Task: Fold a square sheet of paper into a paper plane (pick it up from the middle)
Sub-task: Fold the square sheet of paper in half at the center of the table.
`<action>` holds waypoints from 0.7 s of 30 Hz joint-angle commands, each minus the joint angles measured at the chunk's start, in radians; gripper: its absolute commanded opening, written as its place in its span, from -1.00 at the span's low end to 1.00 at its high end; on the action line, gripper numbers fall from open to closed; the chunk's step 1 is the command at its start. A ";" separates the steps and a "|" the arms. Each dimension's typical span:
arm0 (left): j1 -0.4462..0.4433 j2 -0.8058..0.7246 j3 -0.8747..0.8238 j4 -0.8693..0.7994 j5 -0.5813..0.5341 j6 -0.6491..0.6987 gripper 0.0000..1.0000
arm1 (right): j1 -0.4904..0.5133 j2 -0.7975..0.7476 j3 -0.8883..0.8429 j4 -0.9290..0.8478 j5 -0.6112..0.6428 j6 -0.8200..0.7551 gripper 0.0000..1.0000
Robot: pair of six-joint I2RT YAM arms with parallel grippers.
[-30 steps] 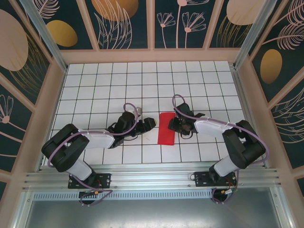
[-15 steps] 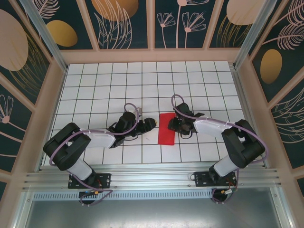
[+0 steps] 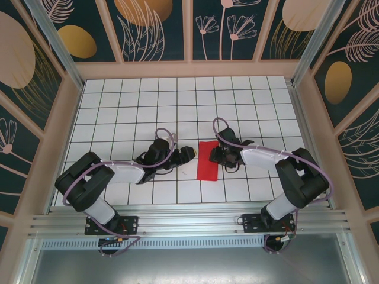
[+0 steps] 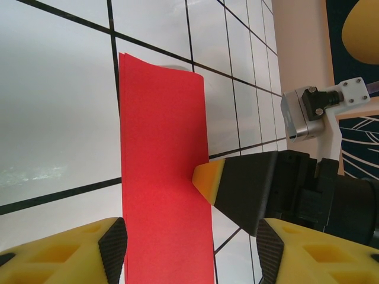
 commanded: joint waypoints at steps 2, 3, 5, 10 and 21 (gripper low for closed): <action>-0.004 0.010 0.025 0.023 0.016 0.000 0.22 | 0.009 0.037 0.017 -0.012 0.025 0.001 0.07; -0.005 0.010 0.025 0.021 0.016 0.000 0.20 | 0.007 0.038 0.017 -0.013 0.029 0.007 0.07; -0.003 0.010 0.026 0.021 0.017 0.001 0.20 | 0.007 0.039 0.019 -0.005 0.022 0.015 0.07; -0.004 0.009 0.026 0.016 0.018 0.001 0.20 | 0.005 0.026 0.015 0.011 0.021 0.037 0.07; -0.003 0.012 0.025 0.018 0.021 0.002 0.19 | 0.006 0.018 0.008 0.017 0.026 0.025 0.07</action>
